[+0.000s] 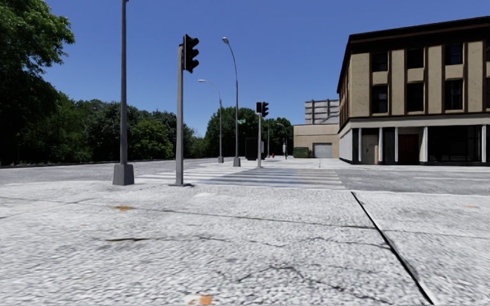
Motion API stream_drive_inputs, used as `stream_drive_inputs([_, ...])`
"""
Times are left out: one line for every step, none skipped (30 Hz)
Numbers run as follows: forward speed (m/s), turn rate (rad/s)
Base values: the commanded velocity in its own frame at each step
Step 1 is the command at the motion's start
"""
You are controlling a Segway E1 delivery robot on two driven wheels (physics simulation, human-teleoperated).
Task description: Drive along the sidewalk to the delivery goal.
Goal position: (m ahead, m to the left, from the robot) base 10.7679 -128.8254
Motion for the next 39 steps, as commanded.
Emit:
stream_drive_inputs([2.00, 0.00])
stream_drive_inputs([2.00, 0.00])
stream_drive_inputs([2.00, 0.00])
stream_drive_inputs([2.00, 0.00])
stream_drive_inputs([2.00, 0.00])
stream_drive_inputs([2.00, 0.00])
stream_drive_inputs([2.00, 0.00])
stream_drive_inputs([2.00, 0.00])
stream_drive_inputs([2.00, 0.00])
stream_drive_inputs([2.00, 0.00])
stream_drive_inputs([2.00, 0.00])
stream_drive_inputs([2.00, 0.00])
stream_drive_inputs([2.00, 0.00])
stream_drive_inputs([2.00, 0.00])
stream_drive_inputs([2.00, 0.00])
stream_drive_inputs([2.00, 0.00])
stream_drive_inputs([2.00, 0.00])
stream_drive_inputs([2.00, 0.00])
stream_drive_inputs([2.00, 0.00])
stream_drive_inputs([2.00, 0.00])
stream_drive_inputs([2.00, 0.00])
stream_drive_inputs([2.00, -0.10])
stream_drive_inputs([2.00, -0.23])
stream_drive_inputs([2.00, -0.23])
stream_drive_inputs([2.00, -0.27])
stream_drive_inputs([2.00, -0.28])
stream_drive_inputs([2.00, -0.28])
stream_drive_inputs([2.00, -0.28])
stream_drive_inputs([2.00, -0.28])
stream_drive_inputs([2.00, -0.29])
stream_drive_inputs([2.00, -0.33])
stream_drive_inputs([2.00, -0.36])
stream_drive_inputs([2.00, -0.37])
stream_drive_inputs([2.00, -0.37])
stream_drive_inputs([2.00, -0.37])
stream_drive_inputs([2.00, -0.37])
stream_drive_inputs([2.00, -0.38])
stream_drive_inputs([2.00, -0.38])
stream_drive_inputs([2.00, -0.38])
